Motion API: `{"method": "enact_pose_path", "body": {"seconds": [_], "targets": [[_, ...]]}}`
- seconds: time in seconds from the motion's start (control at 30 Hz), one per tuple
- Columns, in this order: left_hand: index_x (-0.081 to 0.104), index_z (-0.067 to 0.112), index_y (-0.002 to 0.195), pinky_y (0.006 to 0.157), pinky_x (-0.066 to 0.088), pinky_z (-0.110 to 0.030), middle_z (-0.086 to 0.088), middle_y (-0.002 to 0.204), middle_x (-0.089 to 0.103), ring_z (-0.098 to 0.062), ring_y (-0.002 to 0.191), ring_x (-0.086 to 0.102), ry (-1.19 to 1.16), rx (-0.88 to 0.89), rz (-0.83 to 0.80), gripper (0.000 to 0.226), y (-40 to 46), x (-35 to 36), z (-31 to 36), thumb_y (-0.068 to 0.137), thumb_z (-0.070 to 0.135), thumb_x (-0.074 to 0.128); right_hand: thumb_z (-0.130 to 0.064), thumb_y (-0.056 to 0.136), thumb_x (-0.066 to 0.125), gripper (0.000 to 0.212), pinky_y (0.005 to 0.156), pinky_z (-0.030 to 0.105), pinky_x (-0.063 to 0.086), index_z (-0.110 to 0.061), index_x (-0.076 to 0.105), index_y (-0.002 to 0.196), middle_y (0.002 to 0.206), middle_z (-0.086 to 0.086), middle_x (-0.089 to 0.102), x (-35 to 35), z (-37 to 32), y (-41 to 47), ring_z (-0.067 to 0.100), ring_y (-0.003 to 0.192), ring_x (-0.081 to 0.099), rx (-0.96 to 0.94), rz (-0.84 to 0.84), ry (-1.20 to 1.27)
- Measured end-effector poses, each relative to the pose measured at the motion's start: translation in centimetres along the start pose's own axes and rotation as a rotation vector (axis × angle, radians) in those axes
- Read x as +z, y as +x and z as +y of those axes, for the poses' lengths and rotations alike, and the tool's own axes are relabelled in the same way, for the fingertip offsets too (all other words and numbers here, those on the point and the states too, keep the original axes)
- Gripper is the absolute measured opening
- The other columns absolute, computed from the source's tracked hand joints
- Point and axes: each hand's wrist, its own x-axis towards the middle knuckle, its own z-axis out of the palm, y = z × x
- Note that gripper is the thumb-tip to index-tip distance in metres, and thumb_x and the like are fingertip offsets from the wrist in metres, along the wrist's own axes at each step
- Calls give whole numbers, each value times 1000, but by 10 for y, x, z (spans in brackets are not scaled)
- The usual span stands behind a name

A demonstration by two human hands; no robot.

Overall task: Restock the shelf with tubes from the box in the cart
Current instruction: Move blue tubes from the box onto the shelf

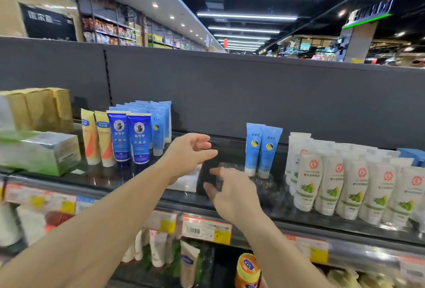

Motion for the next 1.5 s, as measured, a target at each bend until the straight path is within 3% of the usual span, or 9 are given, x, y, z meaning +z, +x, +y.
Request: {"method": "enact_pose_path", "body": {"seconds": [0.1,0.2,0.33,0.5,0.63,0.73,1.07,1.33,1.5], "targets": [[60,28,114,87,56,-31,12,106,69,-5,98,66,-12,19,62,37,-27,-45,-8,81,26,76,-41,92,52,34,96,42,45,-28,58,124,120,-2,61,20,-43,0,23,114,54,-80,-17,-18],[63,29,101,92,54,-39,3,102,72,-14,98,69,-49,-8,140,30,-64,-108,-32,77,20,79,-39,86,50,29,85,40,50,-27,64,108,106,-1,67,51,-104,0,25,102,60,-164,-46,38],[66,22,99,84,54,-33,2,93,72,-13,87,66,-43,-71,282,22,-141,-218,-79,81,17,77,-38,83,54,37,89,38,51,-33,64,119,114,-4,67,112,-209,-12,22,108,60,-252,-82,109],[66,24,90,82,51,-34,1,94,72,-16,86,65,244,-251,433,30,-259,-375,-153,73,49,71,-42,95,48,37,96,37,46,-25,59,126,129,4,60,209,-343,-43,26,118,55,-351,-273,131],[56,23,131,99,43,-31,1,133,58,-18,120,55,691,-533,387,49,-344,-456,-195,91,50,55,-48,95,46,44,94,39,48,-21,57,129,137,5,55,283,-427,-63,27,116,56,-361,-427,167],[50,21,137,102,42,-32,-1,139,53,-21,127,50,919,-601,350,55,-385,-492,-224,92,53,51,-48,94,49,47,100,40,45,-26,52,135,143,1,50,329,-477,-75,24,129,48,-402,-486,189],[31,30,148,117,24,-45,-5,158,25,-29,145,23,1069,-790,336,69,-418,-561,-329,89,62,47,-45,92,53,52,105,40,41,-26,48,140,141,2,52,466,-555,-66,26,131,44,-439,-592,94],[28,26,150,119,17,-38,-7,159,23,-26,146,19,996,-815,318,72,-395,-624,-396,90,58,51,-44,90,58,52,103,42,42,-23,49,136,134,6,56,544,-591,-30,30,126,47,-449,-617,65],[33,23,148,117,23,-37,-9,154,32,-25,143,27,919,-761,182,74,-372,-646,-452,87,57,56,-44,90,58,56,103,40,41,-22,46,140,136,5,53,580,-589,-12,28,127,45,-342,-646,34]]}}
